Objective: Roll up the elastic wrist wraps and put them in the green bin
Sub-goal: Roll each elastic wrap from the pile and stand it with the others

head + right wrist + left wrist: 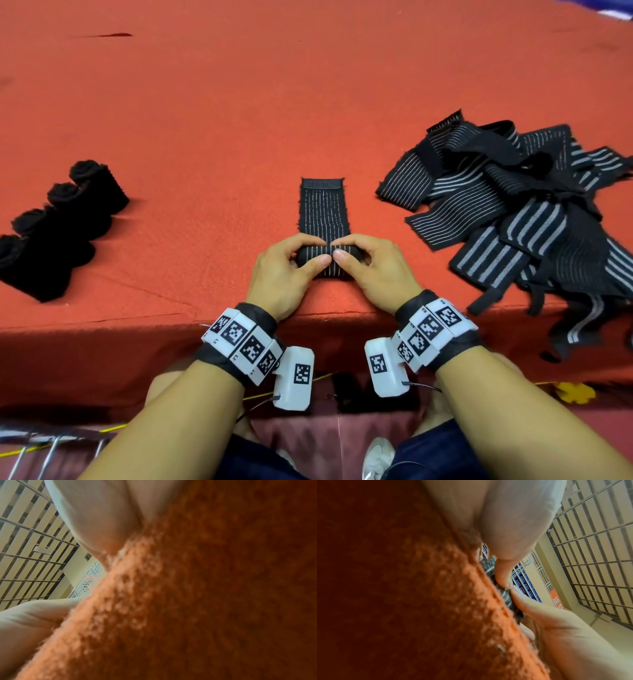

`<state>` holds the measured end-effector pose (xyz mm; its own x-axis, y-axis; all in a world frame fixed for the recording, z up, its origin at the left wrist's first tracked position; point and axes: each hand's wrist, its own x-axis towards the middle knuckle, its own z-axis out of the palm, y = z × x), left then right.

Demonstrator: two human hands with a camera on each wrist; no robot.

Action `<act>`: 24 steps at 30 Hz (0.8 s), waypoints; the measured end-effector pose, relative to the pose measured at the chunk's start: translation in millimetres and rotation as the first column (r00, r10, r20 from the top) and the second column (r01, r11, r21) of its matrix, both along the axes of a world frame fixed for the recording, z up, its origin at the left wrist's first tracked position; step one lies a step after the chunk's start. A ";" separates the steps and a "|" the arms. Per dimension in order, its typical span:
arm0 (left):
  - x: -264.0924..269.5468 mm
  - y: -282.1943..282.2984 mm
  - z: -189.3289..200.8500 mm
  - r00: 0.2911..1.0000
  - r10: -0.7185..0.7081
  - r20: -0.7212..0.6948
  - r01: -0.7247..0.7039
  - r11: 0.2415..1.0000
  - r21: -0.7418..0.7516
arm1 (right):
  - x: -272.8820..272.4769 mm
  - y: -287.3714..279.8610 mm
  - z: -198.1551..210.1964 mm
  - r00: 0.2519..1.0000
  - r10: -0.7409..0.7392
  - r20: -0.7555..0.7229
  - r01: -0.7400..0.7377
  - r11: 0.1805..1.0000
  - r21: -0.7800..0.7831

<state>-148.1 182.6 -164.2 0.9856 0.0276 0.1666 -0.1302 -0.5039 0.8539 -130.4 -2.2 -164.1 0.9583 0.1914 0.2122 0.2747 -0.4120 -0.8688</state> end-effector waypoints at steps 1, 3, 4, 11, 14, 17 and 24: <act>0.7 0.1 -0.7 1.000 0.004 -0.003 -0.004 1.000 -0.014 | -0.3 -0.5 -0.2 1.000 0.013 -0.002 -0.013 1.000 0.009; 1.5 0.0 -0.5 1.000 0.013 -0.011 -0.014 0.999 -0.030 | -1.4 -1.9 -0.9 0.996 0.086 -0.003 -0.086 0.995 0.058; 1.9 -0.4 0.3 1.000 0.015 -0.020 -0.016 0.999 -0.037 | -2.1 -2.6 -1.4 0.992 0.126 -0.006 -0.125 0.988 0.091; 0.4 -2.3 3.7 1.000 -0.006 -0.029 0.008 0.999 0.048 | 0.6 -2.0 -1.2 0.997 0.054 0.052 -0.056 0.998 0.021; -2.0 -0.7 1.5 0.999 -0.052 0.013 0.052 0.999 -0.003 | 0.8 -1.3 0.1 0.998 0.024 0.056 -0.025 1.000 0.011; -1.4 1.9 -1.6 0.996 -0.090 0.014 0.091 0.995 -0.048 | 2.0 0.2 -0.2 0.999 -0.018 0.027 0.019 1.000 -0.020; 1.4 -3.1 2.0 1.000 0.020 0.002 -0.020 1.000 0.012 | -2.4 -3.5 -0.2 0.995 0.104 0.006 -0.105 0.991 0.084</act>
